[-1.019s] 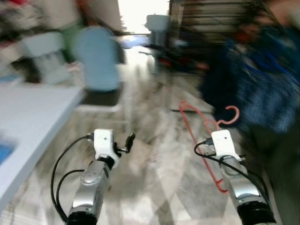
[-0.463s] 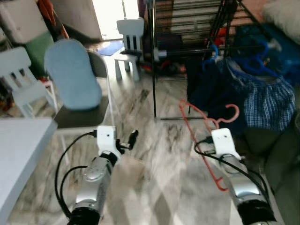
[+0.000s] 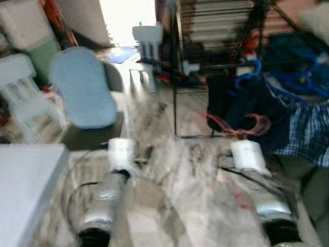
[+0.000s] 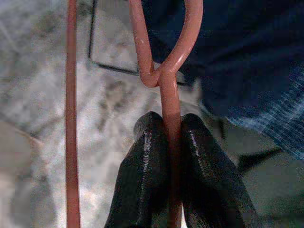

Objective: Hang hanger

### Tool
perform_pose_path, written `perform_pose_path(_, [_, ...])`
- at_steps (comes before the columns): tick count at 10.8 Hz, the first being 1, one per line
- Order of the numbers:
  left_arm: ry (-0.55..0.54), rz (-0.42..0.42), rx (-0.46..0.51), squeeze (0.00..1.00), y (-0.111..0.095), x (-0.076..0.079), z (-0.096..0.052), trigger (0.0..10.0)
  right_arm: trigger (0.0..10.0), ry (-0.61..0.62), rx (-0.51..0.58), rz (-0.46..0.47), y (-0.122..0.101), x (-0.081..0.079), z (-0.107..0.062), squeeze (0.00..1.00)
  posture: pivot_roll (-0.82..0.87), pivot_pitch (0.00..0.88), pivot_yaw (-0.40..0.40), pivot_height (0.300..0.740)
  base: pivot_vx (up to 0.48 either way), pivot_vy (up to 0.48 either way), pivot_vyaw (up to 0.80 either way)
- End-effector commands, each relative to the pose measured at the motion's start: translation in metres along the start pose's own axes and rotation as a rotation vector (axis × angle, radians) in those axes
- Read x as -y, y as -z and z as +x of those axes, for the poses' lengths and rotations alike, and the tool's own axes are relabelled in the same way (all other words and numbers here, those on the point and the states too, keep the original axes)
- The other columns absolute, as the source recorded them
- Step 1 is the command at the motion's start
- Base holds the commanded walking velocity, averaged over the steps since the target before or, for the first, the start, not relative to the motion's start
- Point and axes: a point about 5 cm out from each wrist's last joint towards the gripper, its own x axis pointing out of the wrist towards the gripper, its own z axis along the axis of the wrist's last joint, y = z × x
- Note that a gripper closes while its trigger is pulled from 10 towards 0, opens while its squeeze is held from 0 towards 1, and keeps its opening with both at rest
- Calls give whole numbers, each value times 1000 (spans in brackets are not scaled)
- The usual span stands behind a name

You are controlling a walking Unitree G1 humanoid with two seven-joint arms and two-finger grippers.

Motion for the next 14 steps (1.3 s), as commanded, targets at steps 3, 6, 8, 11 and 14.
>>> perform_pose_path(3, [29, -1, 1, 0, -1, 10, 4, 10000, 10000, 35, 21, 2, -6, 12, 3, 0, -206, 0, 67, 740, 477, 0, 0])
perform_pose_path(6, [26, 1, -2, 0, -1, 10, 4, 10000, 10000, 35, 37, -7, -9, 11, 5, 0, -201, 0, 70, 740, 480, 0, 0])
perform_pose_path(8, [25, 6, -6, 0, 0, 10, 4, 10000, 10000, 40, 46, -16, -11, 10, 5, 0, -199, 0, 71, 740, 480, 0, 0])
perform_pose_path(11, [24, -28, 15, 0, -2, 12, 4, 10000, 10000, 79, 116, -106, -20, 13, 4, 0, -200, 0, 71, 740, 320, 0, 0])
perform_pose_path(14, [17, -32, 15, 0, -2, 12, 5, 10000, 10000, 81, 156, -177, -24, 9, 3, 0, -200, 0, 66, 740, 0, 0, 0])
